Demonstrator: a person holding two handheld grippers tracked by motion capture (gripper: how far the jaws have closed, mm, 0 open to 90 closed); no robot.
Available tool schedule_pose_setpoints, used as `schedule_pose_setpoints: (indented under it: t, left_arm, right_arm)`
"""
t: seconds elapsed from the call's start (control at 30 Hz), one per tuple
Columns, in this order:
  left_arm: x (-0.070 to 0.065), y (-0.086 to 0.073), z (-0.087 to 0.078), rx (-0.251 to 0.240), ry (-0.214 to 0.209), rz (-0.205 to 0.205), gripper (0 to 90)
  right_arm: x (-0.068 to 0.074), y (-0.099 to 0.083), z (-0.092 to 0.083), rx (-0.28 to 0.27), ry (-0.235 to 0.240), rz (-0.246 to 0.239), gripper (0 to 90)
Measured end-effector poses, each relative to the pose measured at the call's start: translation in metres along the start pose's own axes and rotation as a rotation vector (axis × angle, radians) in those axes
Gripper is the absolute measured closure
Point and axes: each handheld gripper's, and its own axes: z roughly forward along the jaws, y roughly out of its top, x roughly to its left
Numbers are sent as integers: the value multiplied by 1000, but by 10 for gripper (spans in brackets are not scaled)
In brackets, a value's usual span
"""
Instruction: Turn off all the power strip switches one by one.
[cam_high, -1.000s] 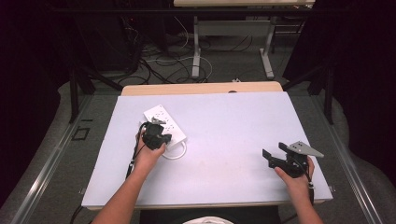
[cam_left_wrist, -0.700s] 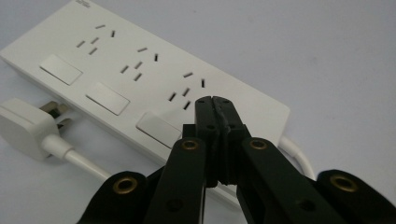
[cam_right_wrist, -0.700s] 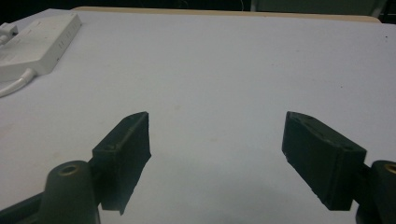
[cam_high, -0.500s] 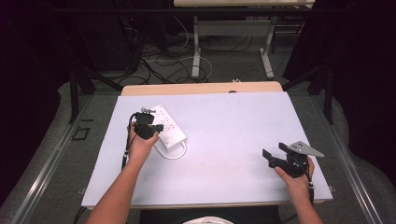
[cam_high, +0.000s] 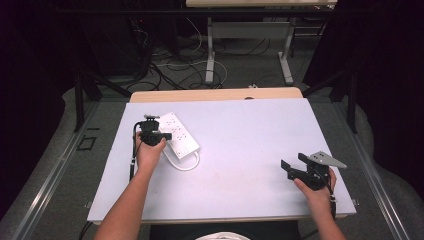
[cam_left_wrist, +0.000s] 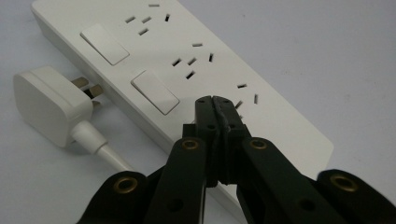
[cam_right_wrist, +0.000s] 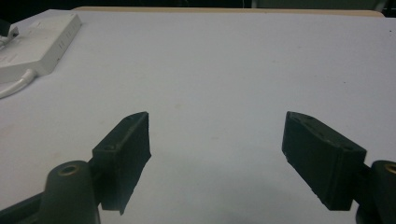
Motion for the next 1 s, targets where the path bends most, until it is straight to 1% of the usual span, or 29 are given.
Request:
schedule_pose_setpoints:
  t: [0.03,0.07,0.1,0.13,0.17,0.2,0.27,0.3,0.33,0.37,0.4,0.43,0.47,0.53,0.57,0.6,0.63,0.73,0.77,0.8,0.83,0.87,0.9,0.93,1.0]
  left_arm:
    - [1,0,1,-5,3,-5,900]
    - [2,0,1,1,3,-14,900]
    - [3,-1,2,-8,0,-22,900]
    - [4,-1,3,-10,-12,-35,900]
    - [5,-1,3,-7,-11,-32,900]
    - [6,-1,3,-4,-14,-38,900]
    - [6,-1,5,-13,-27,-59,900]
    - [6,-2,6,-11,-22,-60,900]
    - [7,-2,6,-6,-25,-60,900]
    - [8,-3,7,-3,-19,-59,900]
    - [8,-3,8,-13,-25,-65,900]
    - [9,-4,8,-21,-26,-73,900]
    - [10,-4,7,-16,-29,-70,900]
    - [10,-4,8,-25,-30,-75,900]
    - [10,-4,8,-26,-30,-75,900]
    - [10,-4,8,-26,-28,-73,900]
    - [10,-4,8,-23,-26,-66,900]
    - [8,-4,8,-26,-14,-51,900]
    - [7,-4,8,-20,-16,-50,900]
    - [7,-5,9,-17,8,-39,900]
    - [7,-5,9,-37,36,-25,900]
    - [7,-5,8,-30,49,-18,900]
    - [8,-6,9,-47,40,-49,900]
    - [9,-6,9,-54,34,-61,900]
    - [11,-7,9,-50,22,-59,900]
  right_arm:
    - [0,0,0,1,-1,0,229]
    - [1,-1,2,-34,-12,8,229]
    - [1,-1,2,-34,-12,8,229]
    - [0,0,0,0,-3,4,229]
    - [1,0,-1,17,-10,9,229]
    - [0,0,-1,14,-8,2,229]
    - [0,0,-1,13,-8,2,229]
    - [0,0,-1,13,-8,2,229]
    - [1,0,1,-18,-20,5,229]
    - [0,0,-1,9,-12,4,229]
    - [1,0,1,-13,-10,11,229]
    - [1,-1,3,-46,-15,14,229]
    - [1,0,0,2,-15,9,229]
    - [0,0,-1,1,-10,3,229]
    - [1,0,1,-18,-9,4,229]
    - [1,0,1,-18,-9,4,229]
    - [1,1,-1,8,-5,0,229]
    - [0,1,-1,5,-3,-9,229]
    - [0,1,-1,5,-3,-9,229]
    - [1,1,-1,6,-3,-8,229]
    - [1,1,-1,5,-4,-7,229]
    - [1,1,-1,5,-4,-7,229]
    - [1,1,-1,5,-4,-7,229]
    - [1,1,-2,2,-2,-7,229]
    - [0,1,-1,3,-6,-10,229]
